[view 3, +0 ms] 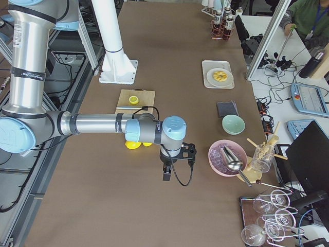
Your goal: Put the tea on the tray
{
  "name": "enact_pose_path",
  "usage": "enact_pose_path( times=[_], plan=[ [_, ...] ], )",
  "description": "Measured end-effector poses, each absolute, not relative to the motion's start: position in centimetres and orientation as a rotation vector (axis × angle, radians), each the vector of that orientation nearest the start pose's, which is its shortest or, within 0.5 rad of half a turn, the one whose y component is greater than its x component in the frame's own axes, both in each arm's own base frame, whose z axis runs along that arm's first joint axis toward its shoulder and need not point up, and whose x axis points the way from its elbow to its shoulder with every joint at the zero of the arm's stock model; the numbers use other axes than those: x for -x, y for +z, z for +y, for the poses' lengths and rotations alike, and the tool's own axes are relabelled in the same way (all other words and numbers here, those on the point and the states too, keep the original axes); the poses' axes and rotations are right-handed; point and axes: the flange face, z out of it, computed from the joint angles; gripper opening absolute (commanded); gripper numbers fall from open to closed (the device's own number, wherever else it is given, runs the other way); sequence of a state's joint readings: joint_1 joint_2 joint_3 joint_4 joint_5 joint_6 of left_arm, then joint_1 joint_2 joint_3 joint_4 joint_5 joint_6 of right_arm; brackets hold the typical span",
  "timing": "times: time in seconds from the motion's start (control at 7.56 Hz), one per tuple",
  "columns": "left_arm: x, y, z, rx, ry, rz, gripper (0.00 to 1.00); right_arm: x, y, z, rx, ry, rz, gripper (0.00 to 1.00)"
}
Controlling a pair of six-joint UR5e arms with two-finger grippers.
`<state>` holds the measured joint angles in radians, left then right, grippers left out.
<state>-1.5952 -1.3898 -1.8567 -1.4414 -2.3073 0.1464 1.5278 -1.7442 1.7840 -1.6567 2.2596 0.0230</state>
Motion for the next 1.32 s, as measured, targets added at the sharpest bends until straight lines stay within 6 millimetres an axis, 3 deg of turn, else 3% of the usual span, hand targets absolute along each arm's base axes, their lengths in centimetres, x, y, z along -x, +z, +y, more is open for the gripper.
enact_pose_path(
  times=[0.4,1.32],
  plan=[
    [7.6,60.8,-41.1,-0.056,0.114,0.736,0.97,-5.3,64.6,-41.8,0.064,-0.002,-0.687,1.00],
    [10.0,59.2,-41.1,-0.172,0.099,0.723,0.97,-5.8,60.2,-41.5,-0.026,-0.026,-0.701,1.00]
  ],
)
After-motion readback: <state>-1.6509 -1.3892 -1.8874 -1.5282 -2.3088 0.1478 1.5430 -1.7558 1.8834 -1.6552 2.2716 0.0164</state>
